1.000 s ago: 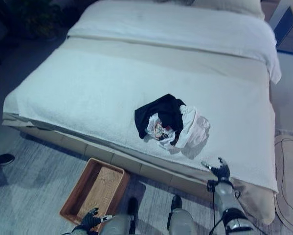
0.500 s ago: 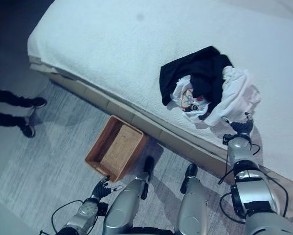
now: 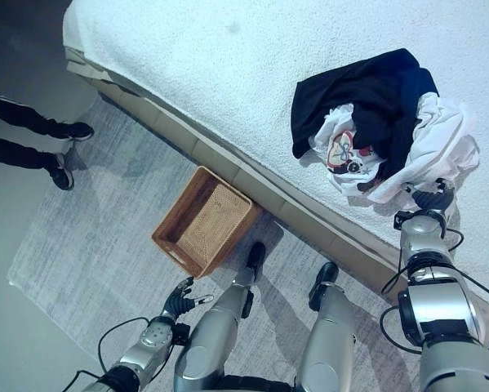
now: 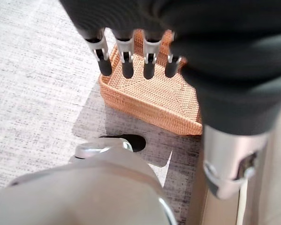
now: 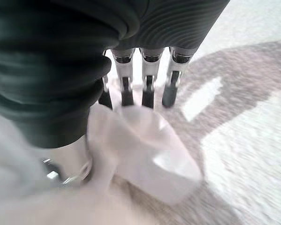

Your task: Pick up clothes into the bucket

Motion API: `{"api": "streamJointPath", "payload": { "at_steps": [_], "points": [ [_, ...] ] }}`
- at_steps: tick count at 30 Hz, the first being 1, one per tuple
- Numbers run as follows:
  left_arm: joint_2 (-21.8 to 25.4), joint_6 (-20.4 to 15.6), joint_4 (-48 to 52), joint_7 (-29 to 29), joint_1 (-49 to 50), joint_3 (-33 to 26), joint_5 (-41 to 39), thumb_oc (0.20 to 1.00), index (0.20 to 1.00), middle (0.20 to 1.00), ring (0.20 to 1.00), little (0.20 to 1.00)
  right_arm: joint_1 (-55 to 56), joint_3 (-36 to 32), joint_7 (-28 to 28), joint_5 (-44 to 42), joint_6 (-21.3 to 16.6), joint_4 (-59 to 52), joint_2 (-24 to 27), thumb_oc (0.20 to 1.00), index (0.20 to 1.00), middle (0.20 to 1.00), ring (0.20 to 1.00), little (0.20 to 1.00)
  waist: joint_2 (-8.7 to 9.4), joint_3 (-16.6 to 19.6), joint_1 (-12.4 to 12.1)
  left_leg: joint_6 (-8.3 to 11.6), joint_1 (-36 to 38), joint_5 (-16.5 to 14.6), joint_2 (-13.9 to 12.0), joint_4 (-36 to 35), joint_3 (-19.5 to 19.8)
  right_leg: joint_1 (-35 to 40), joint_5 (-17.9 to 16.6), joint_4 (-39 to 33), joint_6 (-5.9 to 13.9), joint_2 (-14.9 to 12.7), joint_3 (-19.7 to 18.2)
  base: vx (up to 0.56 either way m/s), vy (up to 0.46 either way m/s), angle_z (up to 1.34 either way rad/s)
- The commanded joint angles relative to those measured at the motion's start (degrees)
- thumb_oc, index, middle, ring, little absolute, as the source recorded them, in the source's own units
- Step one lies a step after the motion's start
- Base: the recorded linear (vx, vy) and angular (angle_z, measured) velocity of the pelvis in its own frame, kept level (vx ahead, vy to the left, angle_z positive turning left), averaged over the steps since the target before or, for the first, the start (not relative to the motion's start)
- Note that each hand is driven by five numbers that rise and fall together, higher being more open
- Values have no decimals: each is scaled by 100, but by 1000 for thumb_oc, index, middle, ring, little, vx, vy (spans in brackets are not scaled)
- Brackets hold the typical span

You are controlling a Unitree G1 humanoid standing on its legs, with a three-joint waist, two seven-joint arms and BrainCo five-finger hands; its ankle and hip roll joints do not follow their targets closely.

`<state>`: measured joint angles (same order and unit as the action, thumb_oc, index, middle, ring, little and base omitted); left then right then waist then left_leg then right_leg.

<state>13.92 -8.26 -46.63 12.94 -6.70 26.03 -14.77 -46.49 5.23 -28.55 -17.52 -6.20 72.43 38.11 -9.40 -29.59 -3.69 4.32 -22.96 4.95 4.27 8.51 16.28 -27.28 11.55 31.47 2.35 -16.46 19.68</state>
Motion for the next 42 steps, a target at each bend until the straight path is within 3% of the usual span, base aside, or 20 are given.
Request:
{"api": "streamJointPath", "payload": {
  "at_steps": [1, 10, 19, 29, 32, 38, 42],
  "points": [
    [-134, -116, 88, 70, 28, 276, -79, 1000, 1000, 1000, 1000, 1000, -330, 212, -164, 29, -152, -117, 483, 200, 200, 200, 200, 200, 93, -20, 73, -166, -45, -226, 206, 297, -11, 565, -198, -539, 307, -65, -326, 0, 0, 0],
    [-99, -113, 4, 16, -90, 81, -45, 1000, 1000, 1000, 1000, 1000, -360, 176, -94, -269, -373, -876, 391, 200, 200, 200, 200, 200, 338, 28, 171, -125, 351, -245, 66, 139, -143, 1000, -398, -966, 393, 46, -347, 5, 3, -1],
    [133, -114, -134, -70, -14, -378, -16, 1000, 1000, 1000, 1000, 1000, -140, 34, -1, -348, -548, -2108, 596, 200, 200, 200, 200, 200, 793, 574, 347, -101, 833, -471, -157, 33, -653, 1420, -659, -1560, 520, 321, -685, 52, 44, -32],
    [609, -305, 1357, -179, 63, -861, -266, 1000, 1000, 1000, 1000, 1000, 316, -89, 212, -131, -706, -3756, 855, 200, 200, 200, 200, 200, 1235, 1199, 524, -121, 1487, -751, -340, -51, -1417, 1973, -1083, -2496, 663, 709, -1234, 64, 28, -49],
    [885, -340, 2108, -180, -154, -908, -72, 1000, 1000, 1000, 1000, 1000, 345, 106, 579, -304, -725, -4258, 882, 200, 200, 200, 200, 200, 1394, 1459, 576, -126, 1749, -891, -456, -30, -1785, 2166, -1218, -2798, 705, 810, -1507, 68, 23, -54],
    [1296, -253, 3052, -256, -942, -726, 345, 1000, 1000, 1000, 1000, 1000, 495, 608, 1453, -679, -525, -5196, 1188, 200, 200, 200, 200, 200, 1501, 1822, 718, -110, 2071, -913, -539, -209, -1963, 2461, -1244, -2970, 729, 834, -1535, 45, -3, -27],
    [1181, -178, 3175, -338, -1588, -358, 414, 1000, 1000, 1000, 1000, 1000, 576, 946, 1993, -1112, -411, -5828, 1245, 200, 200, 200, 200, 200, 1531, 2041, 835, -109, 2270, -923, -557, -322, -2026, 2631, -1236, -3015, 734, 836, -1528, 58, -6, -4]
  ]
}}
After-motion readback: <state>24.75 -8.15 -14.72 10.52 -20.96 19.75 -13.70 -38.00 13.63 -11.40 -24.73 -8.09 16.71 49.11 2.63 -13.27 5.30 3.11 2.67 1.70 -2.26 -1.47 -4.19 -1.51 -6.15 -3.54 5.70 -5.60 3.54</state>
